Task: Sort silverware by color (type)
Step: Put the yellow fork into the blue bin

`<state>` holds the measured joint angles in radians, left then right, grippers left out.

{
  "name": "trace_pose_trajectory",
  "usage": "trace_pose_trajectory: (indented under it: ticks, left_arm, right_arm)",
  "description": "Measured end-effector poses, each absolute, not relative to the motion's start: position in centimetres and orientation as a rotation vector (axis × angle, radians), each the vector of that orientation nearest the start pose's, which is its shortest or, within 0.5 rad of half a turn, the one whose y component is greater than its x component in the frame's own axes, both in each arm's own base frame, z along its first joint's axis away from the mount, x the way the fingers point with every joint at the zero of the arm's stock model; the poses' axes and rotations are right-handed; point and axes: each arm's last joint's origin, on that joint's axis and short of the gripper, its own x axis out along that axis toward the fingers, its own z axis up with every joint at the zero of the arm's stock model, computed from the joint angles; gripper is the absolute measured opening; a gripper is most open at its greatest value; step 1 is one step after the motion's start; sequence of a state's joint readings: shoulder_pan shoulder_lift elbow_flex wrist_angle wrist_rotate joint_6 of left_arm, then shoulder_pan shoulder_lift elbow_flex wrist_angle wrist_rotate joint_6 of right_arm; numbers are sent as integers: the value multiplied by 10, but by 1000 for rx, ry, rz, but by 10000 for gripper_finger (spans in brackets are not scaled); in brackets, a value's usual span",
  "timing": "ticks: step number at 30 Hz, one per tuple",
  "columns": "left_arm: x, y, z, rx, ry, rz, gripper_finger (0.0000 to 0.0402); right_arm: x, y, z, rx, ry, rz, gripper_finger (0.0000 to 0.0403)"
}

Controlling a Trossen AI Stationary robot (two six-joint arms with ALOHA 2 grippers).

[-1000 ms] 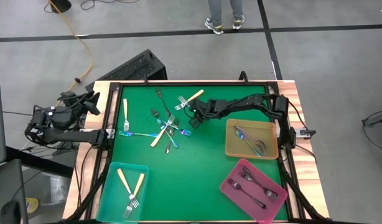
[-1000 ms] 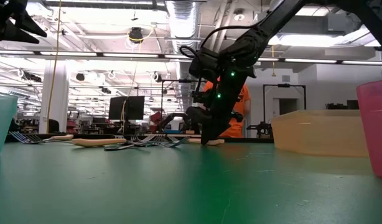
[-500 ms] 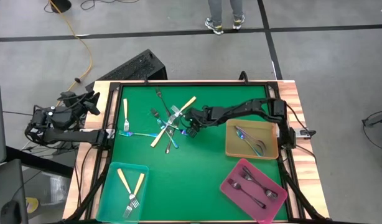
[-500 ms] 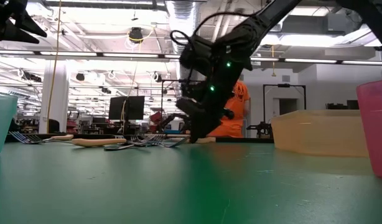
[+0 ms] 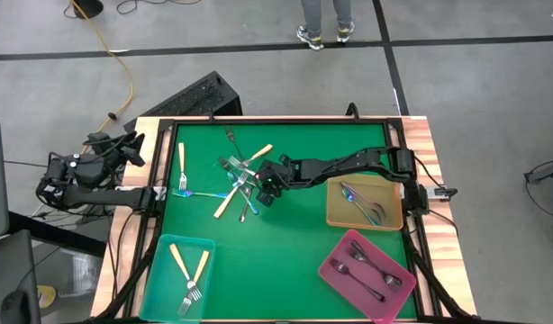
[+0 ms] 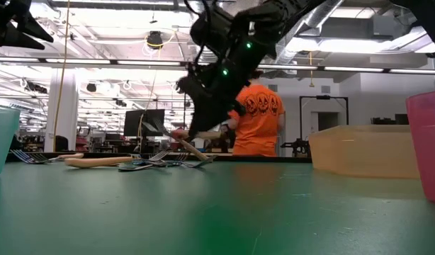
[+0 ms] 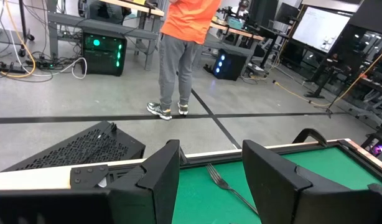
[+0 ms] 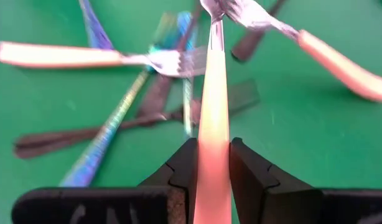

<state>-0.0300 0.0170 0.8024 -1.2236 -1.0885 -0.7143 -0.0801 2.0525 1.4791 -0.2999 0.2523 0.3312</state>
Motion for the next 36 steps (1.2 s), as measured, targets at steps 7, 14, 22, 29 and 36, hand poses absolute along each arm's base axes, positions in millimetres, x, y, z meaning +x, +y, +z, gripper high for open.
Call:
trace_pose_trajectory:
  ticks: [7, 14, 22, 29, 36]
  left_arm:
    - [-39, 27, 289, -396, 0, 1116, 158]
    - [-39, 27, 289, -396, 1, 1116, 158]
    - [-39, 27, 289, -396, 0, 1116, 158]
    - [-39, 27, 289, -396, 0, 1116, 158]
    - [-39, 27, 289, -396, 1, 1116, 158]
  right_arm:
    - [452, -27, 203, 227, 744, -365, 95]
    - [462, -3, 214, 126, 642, -203, 95]
    - [471, 35, 231, -61, 449, 11, 95]
    - [475, 59, 247, -191, 256, 195, 95]
    - [477, 65, 261, -210, 100, 269, 95]
